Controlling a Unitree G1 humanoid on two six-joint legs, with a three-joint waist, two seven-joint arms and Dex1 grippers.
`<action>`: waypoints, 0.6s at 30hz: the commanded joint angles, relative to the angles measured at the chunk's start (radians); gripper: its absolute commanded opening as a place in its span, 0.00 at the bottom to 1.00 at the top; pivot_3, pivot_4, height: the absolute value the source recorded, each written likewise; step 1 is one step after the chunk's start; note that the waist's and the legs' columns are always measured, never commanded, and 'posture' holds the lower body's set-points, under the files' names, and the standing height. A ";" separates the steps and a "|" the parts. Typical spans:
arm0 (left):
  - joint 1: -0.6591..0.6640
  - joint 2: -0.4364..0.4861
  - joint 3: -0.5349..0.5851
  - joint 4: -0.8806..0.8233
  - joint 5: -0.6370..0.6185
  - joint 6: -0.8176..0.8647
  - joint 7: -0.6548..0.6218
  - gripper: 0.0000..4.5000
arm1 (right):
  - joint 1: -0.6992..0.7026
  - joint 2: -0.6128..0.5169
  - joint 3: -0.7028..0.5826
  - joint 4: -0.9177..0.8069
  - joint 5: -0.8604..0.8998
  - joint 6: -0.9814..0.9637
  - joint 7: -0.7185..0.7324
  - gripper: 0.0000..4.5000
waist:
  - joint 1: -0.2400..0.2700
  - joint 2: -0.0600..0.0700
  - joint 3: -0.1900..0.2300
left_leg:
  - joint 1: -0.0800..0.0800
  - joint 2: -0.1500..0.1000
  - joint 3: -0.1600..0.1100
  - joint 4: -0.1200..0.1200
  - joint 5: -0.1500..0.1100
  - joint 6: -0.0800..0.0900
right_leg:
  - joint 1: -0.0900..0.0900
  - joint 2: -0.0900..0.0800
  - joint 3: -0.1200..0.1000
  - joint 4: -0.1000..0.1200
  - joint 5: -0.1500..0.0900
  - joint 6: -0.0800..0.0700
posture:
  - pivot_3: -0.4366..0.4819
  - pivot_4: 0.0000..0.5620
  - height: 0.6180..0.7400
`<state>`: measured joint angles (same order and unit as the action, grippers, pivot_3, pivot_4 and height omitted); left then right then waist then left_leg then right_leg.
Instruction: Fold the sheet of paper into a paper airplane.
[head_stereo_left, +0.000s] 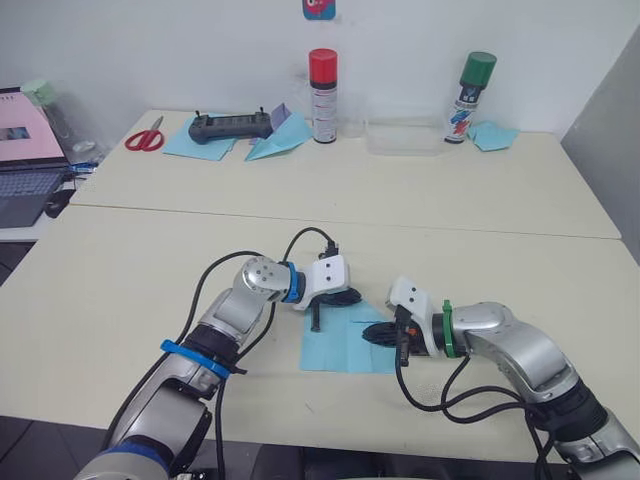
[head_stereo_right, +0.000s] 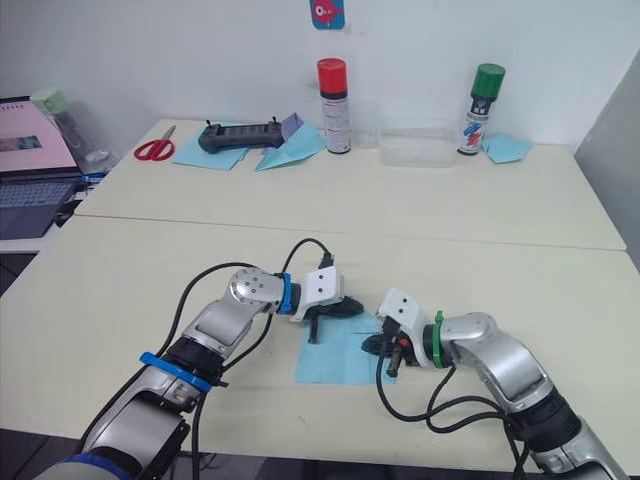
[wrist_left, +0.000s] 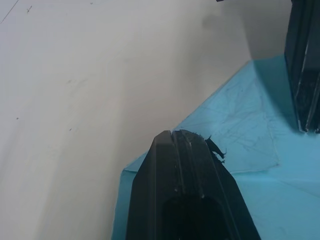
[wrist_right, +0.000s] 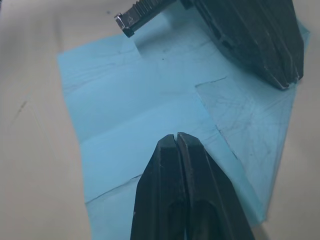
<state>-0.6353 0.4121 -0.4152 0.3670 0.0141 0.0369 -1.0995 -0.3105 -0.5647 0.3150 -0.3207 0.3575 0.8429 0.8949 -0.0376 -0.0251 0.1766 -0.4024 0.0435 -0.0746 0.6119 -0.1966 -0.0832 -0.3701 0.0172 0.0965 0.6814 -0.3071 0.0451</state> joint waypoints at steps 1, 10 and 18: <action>0.007 -0.010 -0.025 0.048 0.051 0.005 0.018 0.00 | -0.003 -0.028 -0.092 -0.087 0.114 0.065 0.040 0.01 | 0.002 0.000 0.000 | 0.000 0.000 0.000 0.000 0.000 0.000 | 0.000 0.000 0.000 0.000 0.000 0.000 | 0.48 0.27 1.00; -0.009 -0.023 -0.020 0.078 0.058 -0.014 0.015 0.00 | -0.061 0.065 -0.098 0.041 0.019 0.013 -0.152 0.01 | 0.005 0.000 0.000 | 0.000 -0.001 0.000 0.000 0.000 0.000 | 0.000 0.000 0.000 0.000 0.000 0.001 | 0.48 0.27 1.00; -0.021 -0.024 -0.021 0.098 0.066 -0.032 0.010 0.00 | -0.013 0.064 -0.030 0.059 -0.067 0.011 -0.218 0.01 | 0.005 0.000 0.000 | -0.001 -0.001 0.000 0.000 0.000 0.000 | -0.001 -0.001 0.000 -0.001 0.000 0.001 | 0.48 0.27 1.00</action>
<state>-0.6609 0.3882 -0.4121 0.4227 0.0300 -0.0082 -1.1019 -0.3416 -0.4877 0.2781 -0.2485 0.3087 0.8411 0.6928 -0.0323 -0.0251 0.1765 -0.4030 0.0427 -0.0747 0.6120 -0.1966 -0.0831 -0.3707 0.0167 0.0967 0.6810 -0.3068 0.0457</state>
